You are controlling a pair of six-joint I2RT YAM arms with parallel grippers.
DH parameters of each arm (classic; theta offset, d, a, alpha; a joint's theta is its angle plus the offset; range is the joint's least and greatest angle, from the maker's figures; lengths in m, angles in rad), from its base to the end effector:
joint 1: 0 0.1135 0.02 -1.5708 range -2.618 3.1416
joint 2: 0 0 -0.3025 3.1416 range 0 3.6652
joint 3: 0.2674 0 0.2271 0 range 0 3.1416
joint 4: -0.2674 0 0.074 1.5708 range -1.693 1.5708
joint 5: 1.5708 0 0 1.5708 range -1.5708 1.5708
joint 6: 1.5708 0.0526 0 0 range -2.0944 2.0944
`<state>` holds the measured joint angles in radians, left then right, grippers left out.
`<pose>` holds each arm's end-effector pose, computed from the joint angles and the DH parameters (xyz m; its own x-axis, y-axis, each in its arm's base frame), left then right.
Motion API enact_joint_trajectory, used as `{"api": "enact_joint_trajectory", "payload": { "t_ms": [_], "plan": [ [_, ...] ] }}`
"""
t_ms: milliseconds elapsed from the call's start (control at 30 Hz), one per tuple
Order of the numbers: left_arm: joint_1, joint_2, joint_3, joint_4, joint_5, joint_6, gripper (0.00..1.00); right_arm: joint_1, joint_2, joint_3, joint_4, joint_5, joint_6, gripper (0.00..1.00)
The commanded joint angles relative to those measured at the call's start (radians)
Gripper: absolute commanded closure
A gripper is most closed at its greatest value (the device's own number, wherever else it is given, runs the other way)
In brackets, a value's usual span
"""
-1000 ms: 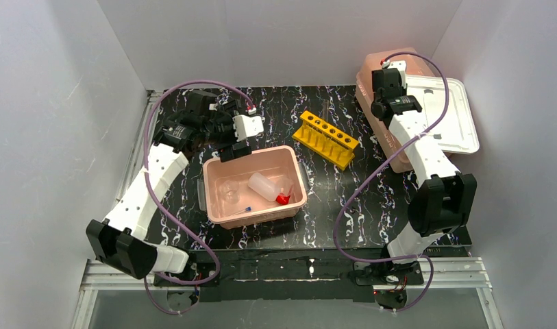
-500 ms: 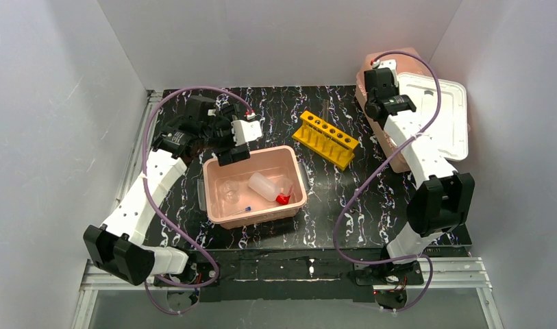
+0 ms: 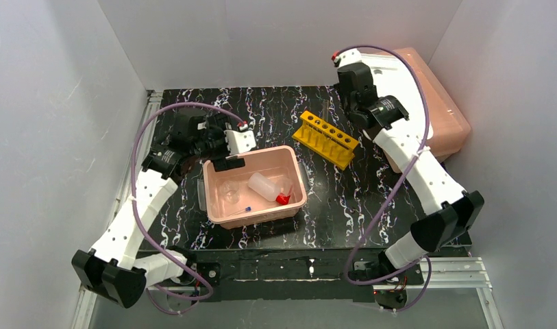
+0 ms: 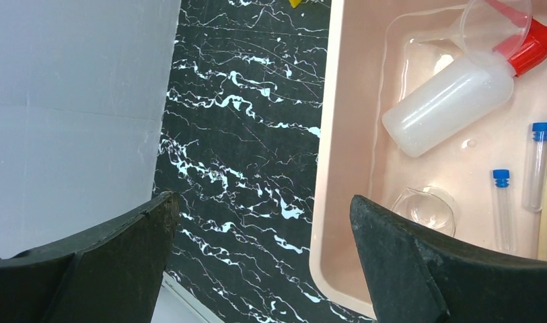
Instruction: Organize the chemistry lab equipment
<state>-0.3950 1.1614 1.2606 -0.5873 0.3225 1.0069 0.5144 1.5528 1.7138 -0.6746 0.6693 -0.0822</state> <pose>0.1976 -0.1004 0.4143 0.2955 0.7453 -0.5977 0.6990 0.2578 0.6670 0.2960 0.1298 0.4537 -0.4332 -0.3188 -0.8430 0.0492 0.9256 -0.3753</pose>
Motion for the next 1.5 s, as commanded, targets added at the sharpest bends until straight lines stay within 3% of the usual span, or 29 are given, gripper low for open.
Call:
{"api": "enact_joint_trajectory", "payload": {
  "t_ms": [0,133,333,500,667,833,1000,1200,1467],
  "plan": [
    [0.005,-0.081,-0.063,0.085,0.007,0.001,0.02,0.108,-0.085,0.129,-0.100,-0.183,-0.003,0.99],
    [0.034,-0.154,-0.095,0.124,0.072,-0.072,0.02,0.207,-0.130,0.119,-0.144,-0.362,-0.007,0.99],
    [0.035,-0.332,-0.257,0.347,0.110,-0.048,0.02,0.314,-0.200,0.032,-0.145,-0.564,0.001,0.99],
    [0.036,-0.459,-0.313,0.520,0.157,-0.162,0.02,0.351,-0.267,-0.046,-0.082,-0.823,0.017,0.99],
    [0.036,-0.475,-0.230,0.358,0.292,-0.153,0.02,0.379,-0.270,-0.038,-0.092,-0.929,0.015,0.99],
    [0.036,-0.486,-0.200,0.167,0.470,0.027,0.02,0.425,-0.223,0.029,-0.142,-0.961,-0.003,0.99],
    [0.036,-0.451,-0.157,0.140,0.489,0.098,0.00,0.470,-0.183,0.075,-0.166,-0.966,-0.024,0.99],
    [0.036,-0.402,-0.080,-0.021,0.512,0.254,0.00,0.509,-0.168,0.097,-0.184,-0.964,-0.051,0.99],
    [0.036,-0.294,0.071,-0.397,0.503,0.425,0.19,0.530,-0.153,0.104,-0.201,-0.964,-0.071,0.99]
  ]
}}
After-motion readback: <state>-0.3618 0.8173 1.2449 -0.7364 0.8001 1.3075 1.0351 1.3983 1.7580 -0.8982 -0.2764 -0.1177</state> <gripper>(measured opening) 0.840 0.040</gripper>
